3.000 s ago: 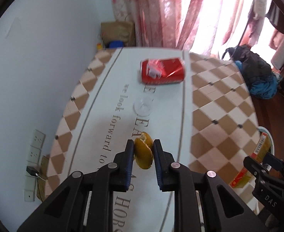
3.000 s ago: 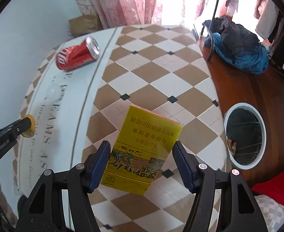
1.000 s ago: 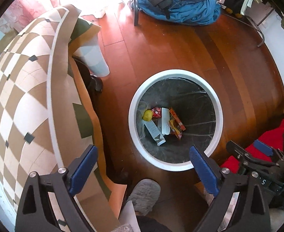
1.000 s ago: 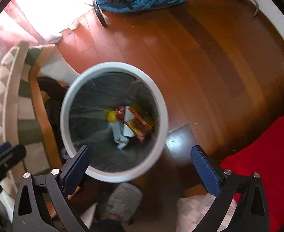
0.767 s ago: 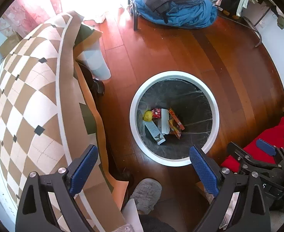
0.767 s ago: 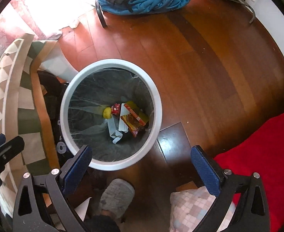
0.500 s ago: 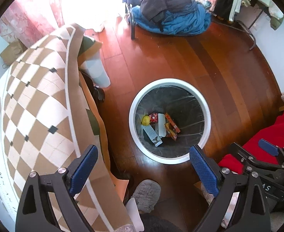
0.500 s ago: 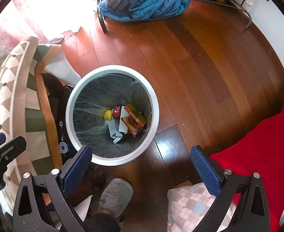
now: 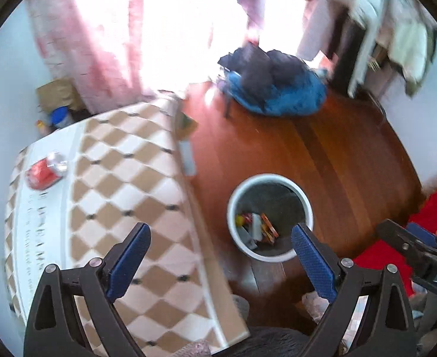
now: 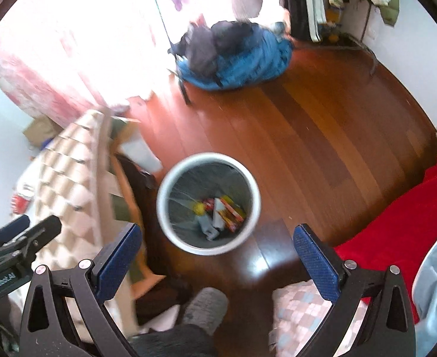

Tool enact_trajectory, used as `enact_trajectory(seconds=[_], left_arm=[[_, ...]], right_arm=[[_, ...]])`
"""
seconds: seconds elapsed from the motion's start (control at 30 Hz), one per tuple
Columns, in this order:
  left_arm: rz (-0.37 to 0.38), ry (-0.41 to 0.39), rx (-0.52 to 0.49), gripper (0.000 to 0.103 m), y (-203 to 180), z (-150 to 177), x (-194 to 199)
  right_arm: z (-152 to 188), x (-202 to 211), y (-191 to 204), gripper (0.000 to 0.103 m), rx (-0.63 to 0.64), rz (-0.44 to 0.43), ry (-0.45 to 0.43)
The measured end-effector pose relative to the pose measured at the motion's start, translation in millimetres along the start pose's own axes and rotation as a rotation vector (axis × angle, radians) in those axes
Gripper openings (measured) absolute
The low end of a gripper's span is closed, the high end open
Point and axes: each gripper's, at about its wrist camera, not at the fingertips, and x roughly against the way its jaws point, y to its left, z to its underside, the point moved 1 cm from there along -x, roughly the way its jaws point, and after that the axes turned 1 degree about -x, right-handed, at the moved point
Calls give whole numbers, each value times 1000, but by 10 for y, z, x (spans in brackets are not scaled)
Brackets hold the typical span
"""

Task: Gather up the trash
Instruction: 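Move both tools back over the table, then grasp the red cola can with the right tool while the left tool grasps the clear plastic lid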

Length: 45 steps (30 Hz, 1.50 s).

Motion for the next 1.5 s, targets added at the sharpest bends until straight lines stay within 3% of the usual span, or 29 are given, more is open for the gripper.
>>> enact_trajectory(seconds=[0.1, 0.2, 0.3, 0.47, 0.67, 0.8, 0.9, 1.03, 1.13, 1.2, 1.33, 1.5], left_arm=[[-51, -36, 70, 97, 523, 34, 195], [-195, -59, 158, 97, 1269, 169, 266], [-327, -34, 257, 97, 2025, 374, 222], [-477, 34, 447, 97, 3273, 817, -88], [-468, 137, 587, 102, 4251, 1184, -561], [-485, 161, 636, 102, 4599, 1247, -764], [-485, 173, 665, 102, 4773, 1277, -881], [-487, 179, 671, 102, 4888, 1285, -959], [-482, 172, 655, 102, 4896, 1260, -957], [-473, 168, 634, 102, 4848, 1201, -936], [-399, 141, 611, 102, 4703, 1067, -862], [-231, 72, 587, 102, 4443, 927, -747]], right_arm=[[-25, 284, 333, 103, 20, -61, -29], [-13, 409, 820, 103, 81, -120, -26], [48, 384, 1527, 103, 211, -150, 2], [187, 11, 3007, 103, 517, -150, 70], [490, -799, 4988, 103, 948, -86, 140], [748, -1419, 5986, 103, 1230, 5, 188], [887, -1885, 6440, 103, 1413, 92, 214], [1016, -2313, 6792, 103, 1551, 142, 239], [1027, -2556, 6880, 102, 1553, 137, 312], [971, -2637, 6879, 96, 1506, 118, 346], [723, -2675, 6788, 94, 1327, 38, 406], [453, -2673, 6428, 92, 1101, -11, 499]])
